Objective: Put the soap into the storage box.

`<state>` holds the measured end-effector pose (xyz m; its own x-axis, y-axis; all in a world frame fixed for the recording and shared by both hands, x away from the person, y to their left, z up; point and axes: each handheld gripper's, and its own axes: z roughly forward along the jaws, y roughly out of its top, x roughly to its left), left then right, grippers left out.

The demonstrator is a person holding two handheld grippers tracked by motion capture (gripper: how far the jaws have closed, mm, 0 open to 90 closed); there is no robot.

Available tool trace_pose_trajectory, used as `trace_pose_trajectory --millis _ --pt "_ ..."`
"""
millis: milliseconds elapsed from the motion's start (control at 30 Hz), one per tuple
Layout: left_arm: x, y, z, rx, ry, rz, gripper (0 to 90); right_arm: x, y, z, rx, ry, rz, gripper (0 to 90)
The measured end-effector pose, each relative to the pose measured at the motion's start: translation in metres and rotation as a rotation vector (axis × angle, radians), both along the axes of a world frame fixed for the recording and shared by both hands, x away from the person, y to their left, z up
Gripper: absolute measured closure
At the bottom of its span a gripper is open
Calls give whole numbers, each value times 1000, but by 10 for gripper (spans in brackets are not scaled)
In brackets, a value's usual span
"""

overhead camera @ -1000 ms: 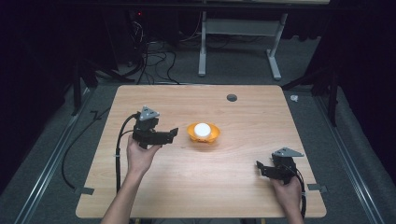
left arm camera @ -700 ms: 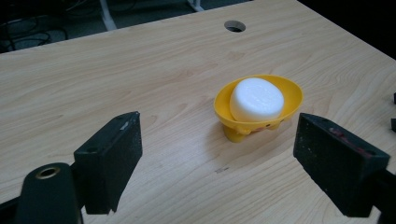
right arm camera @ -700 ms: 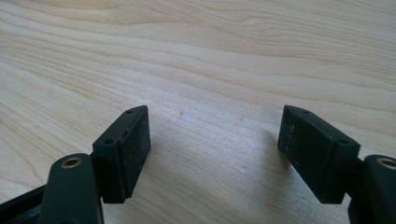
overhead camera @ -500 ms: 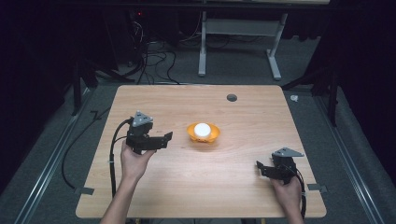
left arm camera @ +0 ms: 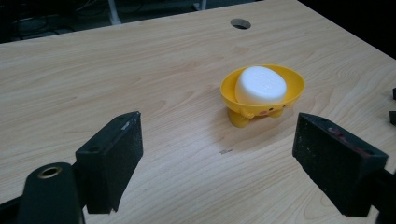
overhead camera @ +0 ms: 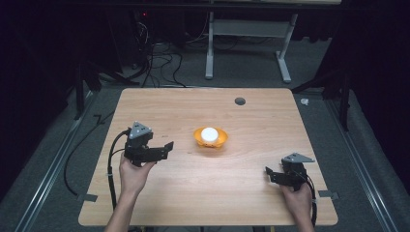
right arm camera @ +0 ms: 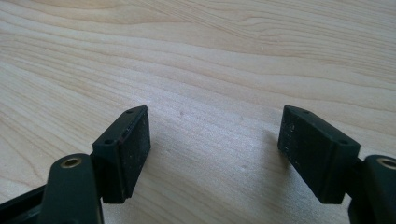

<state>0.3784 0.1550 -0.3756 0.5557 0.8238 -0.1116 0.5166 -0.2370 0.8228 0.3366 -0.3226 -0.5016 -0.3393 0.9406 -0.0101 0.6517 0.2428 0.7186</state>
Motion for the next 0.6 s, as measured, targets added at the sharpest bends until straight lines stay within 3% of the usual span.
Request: trace_pose_trajectory --millis 100,600 --pt "-1 5 -1 -34 17 -7 168 0 0 0 1 0 -2 262" --pt "-13 23 -8 -47 20 28 174 0 0 0 -1 1 1 261"
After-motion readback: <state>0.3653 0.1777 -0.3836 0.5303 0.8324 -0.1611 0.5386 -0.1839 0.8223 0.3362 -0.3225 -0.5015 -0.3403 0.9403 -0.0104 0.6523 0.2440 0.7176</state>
